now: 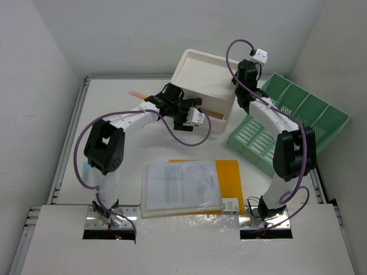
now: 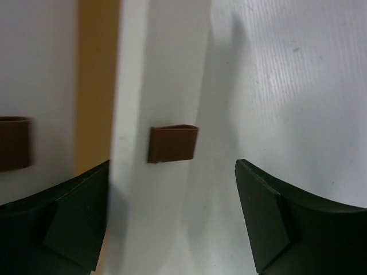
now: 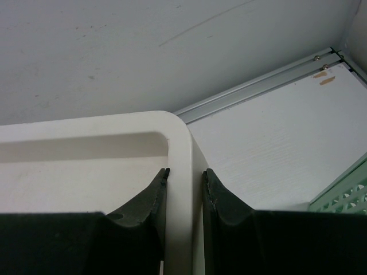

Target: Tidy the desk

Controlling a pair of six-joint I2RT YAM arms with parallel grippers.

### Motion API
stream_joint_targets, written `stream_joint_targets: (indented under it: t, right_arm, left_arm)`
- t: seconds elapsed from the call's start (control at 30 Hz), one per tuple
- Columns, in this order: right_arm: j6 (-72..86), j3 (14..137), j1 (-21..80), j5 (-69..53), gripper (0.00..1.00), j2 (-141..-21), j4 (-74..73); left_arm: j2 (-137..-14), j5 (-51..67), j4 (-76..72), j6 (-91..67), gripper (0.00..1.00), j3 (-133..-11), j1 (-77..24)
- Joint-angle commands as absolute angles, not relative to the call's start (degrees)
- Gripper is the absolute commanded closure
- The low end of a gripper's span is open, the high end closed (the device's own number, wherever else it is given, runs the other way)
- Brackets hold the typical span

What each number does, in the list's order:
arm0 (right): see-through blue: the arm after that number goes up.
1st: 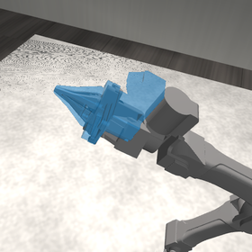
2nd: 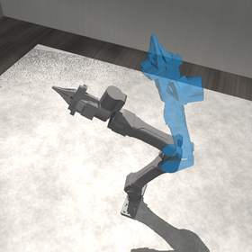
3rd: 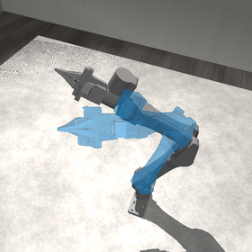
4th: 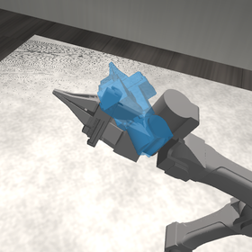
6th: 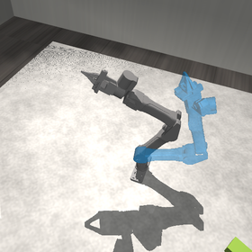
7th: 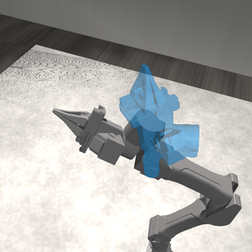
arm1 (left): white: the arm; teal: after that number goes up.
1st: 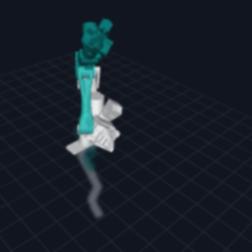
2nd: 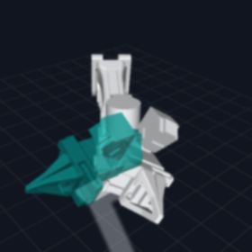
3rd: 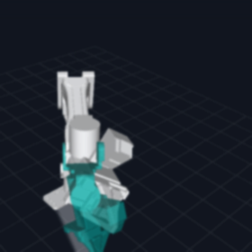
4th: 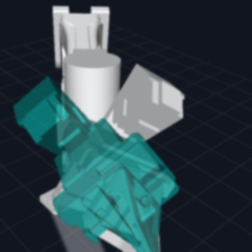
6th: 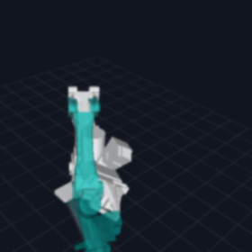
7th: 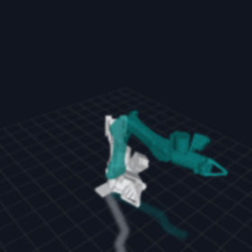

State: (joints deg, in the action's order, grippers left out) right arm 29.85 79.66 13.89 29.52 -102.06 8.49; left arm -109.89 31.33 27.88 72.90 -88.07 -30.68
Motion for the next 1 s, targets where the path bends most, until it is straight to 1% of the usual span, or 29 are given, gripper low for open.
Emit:
stream_joint_targets:
  t: [0.0,0.03,0.13,0.17,0.23,0.27,0.33,0.37,0.4,0.47,0.63,0.73,0.9,0.93,0.97]
  right_arm:
    - [31.2,77.78,15.56,19.51,1.0,-105.55,0.7]
    - [31.38,77.96,15.56,19.34,1.0,-105.73,0.62]
    - [32.34,78.4,15.73,19.34,1.0,-106.35,0.26]
    - [32.78,78.4,15.65,19.51,1.0,-106.43,0.18]
    - [34.09,78.49,15.73,21.0,1.0,-106.7,0.18]
    - [34.54,78.66,15.65,21.61,1.0,-106.7,-1.3]
    - [36.38,78.49,15.64,24.69,1.0,-106.44,-2.55]
    - [37.0,78.31,15.73,25.65,1.0,-106.26,-2.64]
    - [37.44,77.96,15.82,26.71,1.0,-106.09,-3.07]
    - [38.41,77.7,16.0,30.05,1.0,-105.3,-3.25]
    - [39.02,77.34,16.79,34.97,1.0,-103.8,-3.86]
    - [39.38,77.61,16.79,36.91,1.0,-103.36,-4.13]
    - [38.85,79.01,16.79,37.18,1.0,-104.06,-4.83]
    - [38.85,79.19,16.79,36.57,1.0,-104.5,-4.83]
    - [38.67,79.36,16.79,36.13,1.0,-104.68,-4.83]
  left_arm:
    - [-111.8,31.12,27.44,74.36,0.2,-88.6,-30.94]
    - [-112.06,30.94,26.9,74.09,0.21,-88.59,-30.85]
    - [-113.2,31.2,28.64,74.35,0.35,-90.78,-31.2]
    - [-113.9,31.55,30.48,75.31,0.46,-92.36,-31.38]
    - [-114.08,31.38,36.02,79.09,0.55,-93.16,-31.9]
    - [-113.82,30.85,37.69,80.23,0.62,-93.16,-32.51]
    - [-113.47,30.85,41.82,83.4,0.7,-93.34,-32.78]
    - [-113.03,31.46,43.4,84.1,0.83,-93.6,-32.87]
    - [-112.68,31.73,45.94,85.24,0.91,-93.95,-32.87]
    - [-111.02,32.34,47.37,86.3,0.99,-93.35,-32.87]
    - [-105.74,34.1,54.82,94.02,1.0,-91.06,-32.96]
    - [-102.4,35.33,56.69,96.67,1.0,-89.3,-32.96]
    - [-99.15,36.22,54.67,93.52,1.0,-85.44,-34.19]
    - [-98.71,35.69,51.19,89.77,1.0,-84.65,-34.54]
    - [-98.27,34.73,48.46,86.69,0.96,-83.68,-35.06]
